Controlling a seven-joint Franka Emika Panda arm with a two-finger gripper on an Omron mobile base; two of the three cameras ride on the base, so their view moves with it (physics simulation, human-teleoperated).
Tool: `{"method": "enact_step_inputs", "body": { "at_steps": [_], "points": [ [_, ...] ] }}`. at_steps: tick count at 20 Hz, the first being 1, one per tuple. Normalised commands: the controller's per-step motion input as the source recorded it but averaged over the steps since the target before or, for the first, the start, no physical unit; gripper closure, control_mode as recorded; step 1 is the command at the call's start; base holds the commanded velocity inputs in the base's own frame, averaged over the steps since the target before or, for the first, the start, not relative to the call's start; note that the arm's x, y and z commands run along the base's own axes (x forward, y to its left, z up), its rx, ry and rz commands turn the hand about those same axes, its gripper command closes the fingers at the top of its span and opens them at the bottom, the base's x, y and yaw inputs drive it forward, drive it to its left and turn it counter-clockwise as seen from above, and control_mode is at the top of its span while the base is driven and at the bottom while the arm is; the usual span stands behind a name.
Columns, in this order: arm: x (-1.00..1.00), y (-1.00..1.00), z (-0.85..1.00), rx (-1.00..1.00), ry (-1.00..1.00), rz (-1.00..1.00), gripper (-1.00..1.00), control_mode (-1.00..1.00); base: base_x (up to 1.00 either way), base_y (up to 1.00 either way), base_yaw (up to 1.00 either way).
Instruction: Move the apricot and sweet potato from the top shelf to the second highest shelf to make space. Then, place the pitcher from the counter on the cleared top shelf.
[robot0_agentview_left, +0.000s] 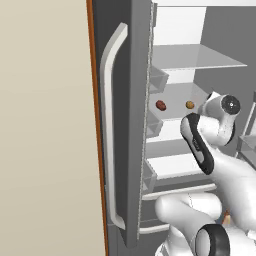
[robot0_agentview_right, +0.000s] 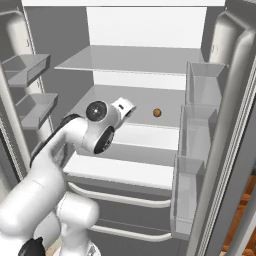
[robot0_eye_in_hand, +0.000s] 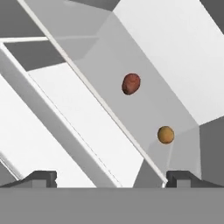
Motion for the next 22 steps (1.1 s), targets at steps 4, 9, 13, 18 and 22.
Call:
{"method": "enact_step_inputs", "body": {
  "at_steps": [4,9,13,18,22],
  "points": [
    [-0.99,0.16,0.32,0.00,0.05,-0.11,-1.00,-1.00,0.00,0.00,0.00],
    [-0.87,0.12,0.36,0.11,0.08,-0.21,-1.00,-1.00,0.00,0.00,0.00],
    [-0.65,0.21,0.37,0.20,0.12,-0.23,-1.00,-1.00,0.00,0.00,0.00],
    [-0.54,0.31,0.39,0.27,0.14,-0.22,-1.00,-1.00,0.00,0.00,0.00],
    [-0.55,0.26,0.31,0.34,0.14,-0.16,-1.00,-1.00,0.00,0.00,0.00]
  ]
}}
